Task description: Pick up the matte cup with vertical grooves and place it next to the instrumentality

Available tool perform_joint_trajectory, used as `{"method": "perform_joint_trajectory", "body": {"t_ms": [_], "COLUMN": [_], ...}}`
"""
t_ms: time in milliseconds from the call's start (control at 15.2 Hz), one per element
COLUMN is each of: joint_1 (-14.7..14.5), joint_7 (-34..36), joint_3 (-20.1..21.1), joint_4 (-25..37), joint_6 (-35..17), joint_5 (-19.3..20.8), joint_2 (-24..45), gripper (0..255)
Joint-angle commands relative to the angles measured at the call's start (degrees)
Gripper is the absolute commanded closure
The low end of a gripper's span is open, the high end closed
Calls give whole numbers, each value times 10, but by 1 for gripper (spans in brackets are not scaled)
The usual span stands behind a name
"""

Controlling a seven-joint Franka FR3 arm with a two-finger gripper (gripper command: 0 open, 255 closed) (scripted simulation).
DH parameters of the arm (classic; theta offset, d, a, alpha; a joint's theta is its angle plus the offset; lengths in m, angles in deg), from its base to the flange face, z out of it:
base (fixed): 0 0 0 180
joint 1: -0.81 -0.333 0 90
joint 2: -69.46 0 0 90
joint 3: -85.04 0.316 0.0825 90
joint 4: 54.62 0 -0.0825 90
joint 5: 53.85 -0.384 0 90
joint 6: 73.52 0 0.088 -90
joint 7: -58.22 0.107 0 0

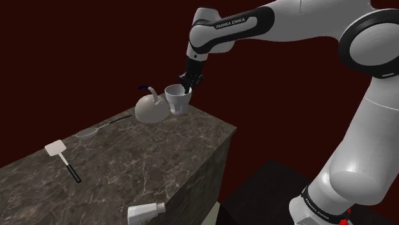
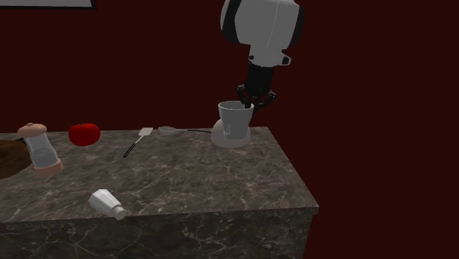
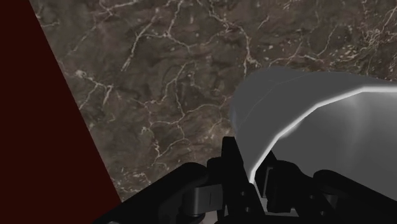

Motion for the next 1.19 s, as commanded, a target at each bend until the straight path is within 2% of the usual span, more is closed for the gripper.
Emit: {"method": "perform_joint_trajectory", "body": {"t_ms": [0, 528, 1122], "joint_1": [0, 1, -68], "joint_7": [2, 9, 126], "joint_3": [0, -1, 44], "joint_4": [15, 64, 67], "joint_6": [17, 70, 27], "joint_5": [1, 3, 33], "joint_2": [-2, -7, 26], "gripper": [255, 255, 255]}}
